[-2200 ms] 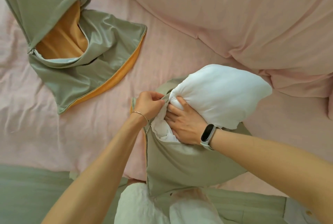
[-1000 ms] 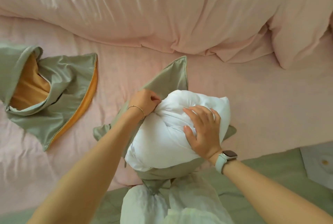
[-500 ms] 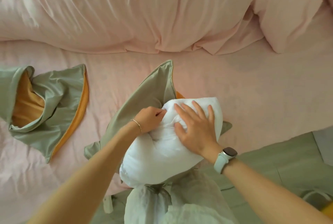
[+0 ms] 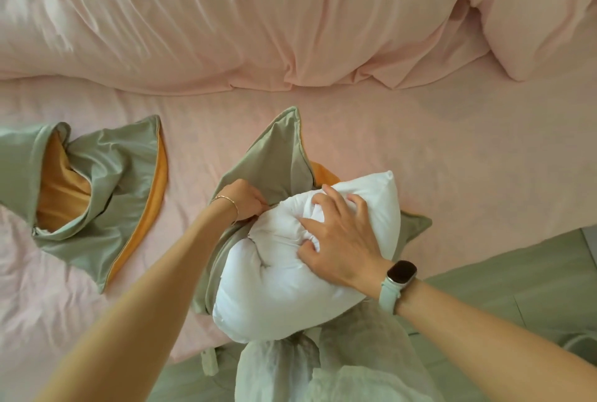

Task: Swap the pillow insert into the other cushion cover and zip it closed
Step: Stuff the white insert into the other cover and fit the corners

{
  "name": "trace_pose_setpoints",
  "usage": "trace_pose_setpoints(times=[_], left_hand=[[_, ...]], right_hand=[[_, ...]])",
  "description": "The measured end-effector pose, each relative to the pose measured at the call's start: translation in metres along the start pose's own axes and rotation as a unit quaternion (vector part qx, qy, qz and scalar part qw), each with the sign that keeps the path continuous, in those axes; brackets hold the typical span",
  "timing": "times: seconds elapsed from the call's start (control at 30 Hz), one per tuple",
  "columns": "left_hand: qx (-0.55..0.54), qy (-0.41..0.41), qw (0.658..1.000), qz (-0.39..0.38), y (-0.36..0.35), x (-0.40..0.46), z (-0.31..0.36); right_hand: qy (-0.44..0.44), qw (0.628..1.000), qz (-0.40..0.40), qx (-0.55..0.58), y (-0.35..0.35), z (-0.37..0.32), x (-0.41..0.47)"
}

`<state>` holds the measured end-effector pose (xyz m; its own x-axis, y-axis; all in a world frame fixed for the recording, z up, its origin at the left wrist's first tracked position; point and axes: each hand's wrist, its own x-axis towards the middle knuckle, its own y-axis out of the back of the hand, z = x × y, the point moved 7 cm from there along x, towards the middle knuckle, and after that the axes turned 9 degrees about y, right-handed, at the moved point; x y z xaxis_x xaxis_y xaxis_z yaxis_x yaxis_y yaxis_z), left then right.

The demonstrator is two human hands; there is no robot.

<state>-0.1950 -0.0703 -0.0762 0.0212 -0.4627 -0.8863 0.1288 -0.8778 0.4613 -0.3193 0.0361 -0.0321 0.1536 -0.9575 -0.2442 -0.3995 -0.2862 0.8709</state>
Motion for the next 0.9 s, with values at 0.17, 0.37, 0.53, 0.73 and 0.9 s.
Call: trace_pose_setpoints(times=[0.17, 0.37, 0.53, 0.73, 0.9], left_hand=[[-0.187, 0.006, 0.982, -0.008, 0.003, -0.001, -0.012], [-0.303, -0.024, 0.951, 0.056, 0.034, -0.010, -0.033], [-0.384, -0.013, 0.918, 0.100, 0.036, -0.007, -0.060], [-0.367, -0.045, 0.918, 0.144, 0.034, -0.008, -0.034], [-0.341, -0.066, 0.924, 0.158, 0.036, -0.015, -0.033]], right_hand=[[0.056, 0.998, -0.012, -0.002, -0.007, -0.021, -0.004], [0.104, 0.994, 0.012, -0.020, -0.037, -0.073, 0.050], [0.147, 0.962, 0.214, 0.085, -0.016, -0.081, 0.069], [0.042, 0.932, 0.361, -0.007, 0.069, -0.030, 0.057], [-0.210, 0.914, 0.284, 0.201, 0.063, 0.022, 0.042]])
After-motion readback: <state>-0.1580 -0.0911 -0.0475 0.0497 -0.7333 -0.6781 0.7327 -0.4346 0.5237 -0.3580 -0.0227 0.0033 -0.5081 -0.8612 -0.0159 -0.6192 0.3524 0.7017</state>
